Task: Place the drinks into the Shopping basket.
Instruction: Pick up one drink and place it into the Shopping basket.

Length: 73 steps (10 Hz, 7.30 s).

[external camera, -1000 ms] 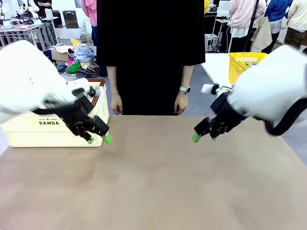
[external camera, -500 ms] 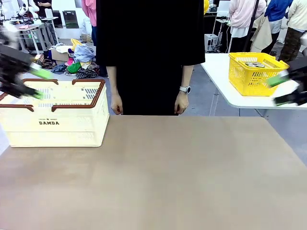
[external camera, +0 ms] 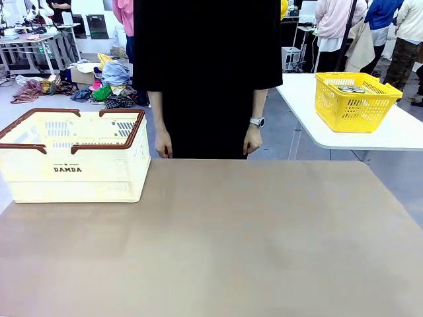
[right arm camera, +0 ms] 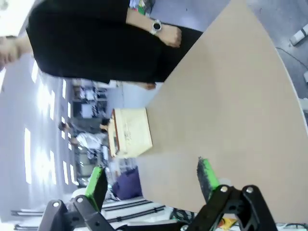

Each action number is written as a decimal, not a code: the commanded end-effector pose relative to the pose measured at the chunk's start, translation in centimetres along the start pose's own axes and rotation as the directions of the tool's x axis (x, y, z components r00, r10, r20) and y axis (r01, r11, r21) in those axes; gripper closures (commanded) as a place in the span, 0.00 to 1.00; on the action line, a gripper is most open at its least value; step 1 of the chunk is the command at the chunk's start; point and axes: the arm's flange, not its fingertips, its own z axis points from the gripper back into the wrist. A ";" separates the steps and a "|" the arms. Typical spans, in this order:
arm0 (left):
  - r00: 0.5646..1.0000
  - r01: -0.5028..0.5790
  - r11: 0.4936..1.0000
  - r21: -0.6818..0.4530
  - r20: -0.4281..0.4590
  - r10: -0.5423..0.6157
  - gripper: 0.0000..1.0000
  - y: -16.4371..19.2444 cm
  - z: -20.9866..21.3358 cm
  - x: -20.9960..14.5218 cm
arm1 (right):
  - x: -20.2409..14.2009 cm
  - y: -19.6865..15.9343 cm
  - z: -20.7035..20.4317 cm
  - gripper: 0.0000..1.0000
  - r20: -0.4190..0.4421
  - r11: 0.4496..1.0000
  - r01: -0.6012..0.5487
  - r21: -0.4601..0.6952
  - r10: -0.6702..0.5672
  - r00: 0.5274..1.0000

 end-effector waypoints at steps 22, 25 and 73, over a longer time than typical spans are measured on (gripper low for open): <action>1.000 0.000 1.000 0.000 0.000 0.000 0.00 0.0 0.0 0.0 | 0.0 0.0 0.0 0.00 0.000 1.000 0.000 0.000 0.000 1.000; 1.000 0.000 1.000 0.000 0.000 0.000 0.00 0.0 0.0 0.0 | 0.0 0.0 0.0 0.00 0.000 1.000 0.000 0.000 0.000 1.000; 1.000 0.000 1.000 0.000 0.000 0.000 0.00 0.0 0.0 0.0 | -8.3 4.0 -38.5 0.00 -0.485 0.369 -0.472 -0.801 0.064 0.872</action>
